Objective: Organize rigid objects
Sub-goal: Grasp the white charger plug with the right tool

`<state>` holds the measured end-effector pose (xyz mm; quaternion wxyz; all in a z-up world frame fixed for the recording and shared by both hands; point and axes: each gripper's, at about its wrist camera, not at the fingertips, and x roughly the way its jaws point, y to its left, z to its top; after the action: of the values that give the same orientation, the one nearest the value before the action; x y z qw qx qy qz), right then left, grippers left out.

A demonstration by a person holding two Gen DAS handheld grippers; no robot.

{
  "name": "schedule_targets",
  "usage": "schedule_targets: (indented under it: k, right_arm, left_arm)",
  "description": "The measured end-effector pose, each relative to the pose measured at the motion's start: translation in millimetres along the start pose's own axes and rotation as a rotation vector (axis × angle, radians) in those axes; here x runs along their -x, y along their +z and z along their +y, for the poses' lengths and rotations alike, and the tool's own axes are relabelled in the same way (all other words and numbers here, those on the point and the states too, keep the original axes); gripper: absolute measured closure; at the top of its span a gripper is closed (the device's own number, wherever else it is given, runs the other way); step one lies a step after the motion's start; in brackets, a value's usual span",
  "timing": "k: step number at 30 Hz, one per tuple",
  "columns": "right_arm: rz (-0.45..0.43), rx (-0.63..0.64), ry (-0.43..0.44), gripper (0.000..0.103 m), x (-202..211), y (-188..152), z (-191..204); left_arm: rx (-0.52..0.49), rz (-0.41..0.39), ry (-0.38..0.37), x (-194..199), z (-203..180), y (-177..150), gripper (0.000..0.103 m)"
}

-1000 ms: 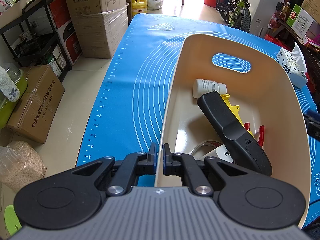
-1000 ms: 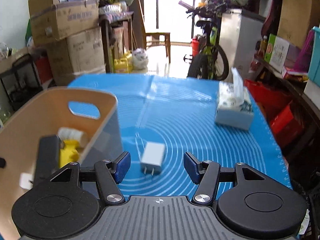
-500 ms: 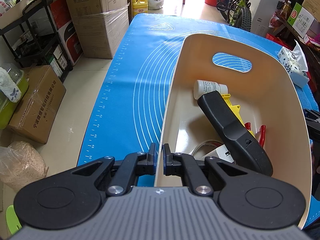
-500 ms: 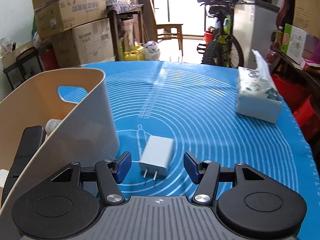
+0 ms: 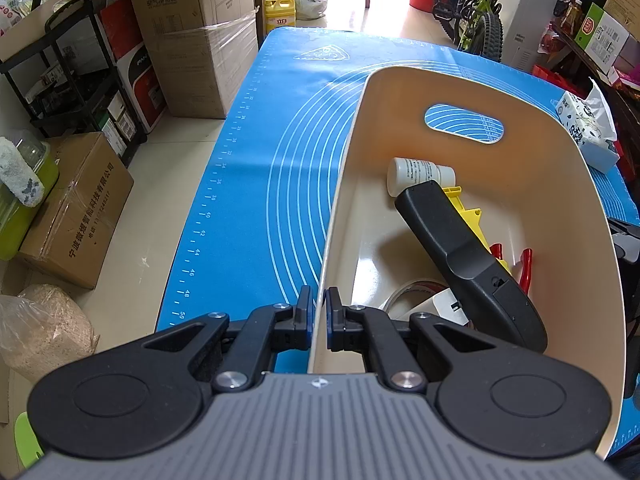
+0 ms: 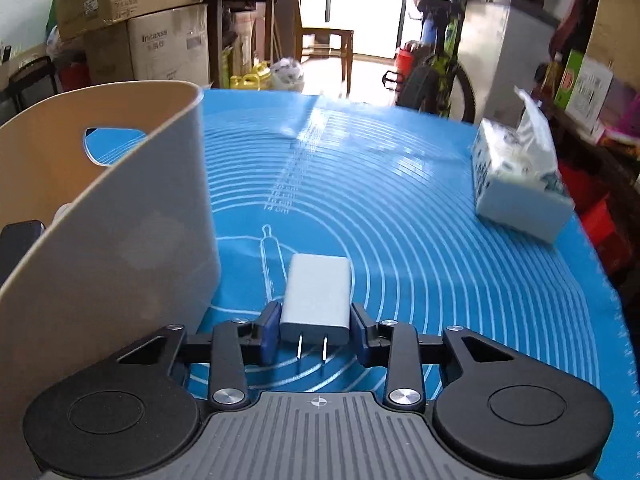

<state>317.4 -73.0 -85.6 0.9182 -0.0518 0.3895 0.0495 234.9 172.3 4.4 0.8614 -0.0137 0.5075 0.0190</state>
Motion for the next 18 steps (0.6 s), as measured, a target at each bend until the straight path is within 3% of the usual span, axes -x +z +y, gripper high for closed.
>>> schedule_targets:
  k: [2, 8, 18]
  right_arm:
    - [0.004, 0.004, -0.006, 0.061, 2.1, -0.2, 1.2]
    - [-0.009, -0.016, -0.016, 0.061, 18.2, -6.7, -4.7]
    - [-0.126, -0.028, -0.009, 0.061, 77.5, -0.8, -16.2]
  left_arm:
    - [-0.001, 0.0, 0.0, 0.1, 0.2, 0.1, 0.095]
    - [-0.001, 0.0, 0.0, 0.2, -0.4, 0.3, 0.095]
    - [0.0, 0.0, 0.0, 0.5, -1.2, 0.5, 0.095]
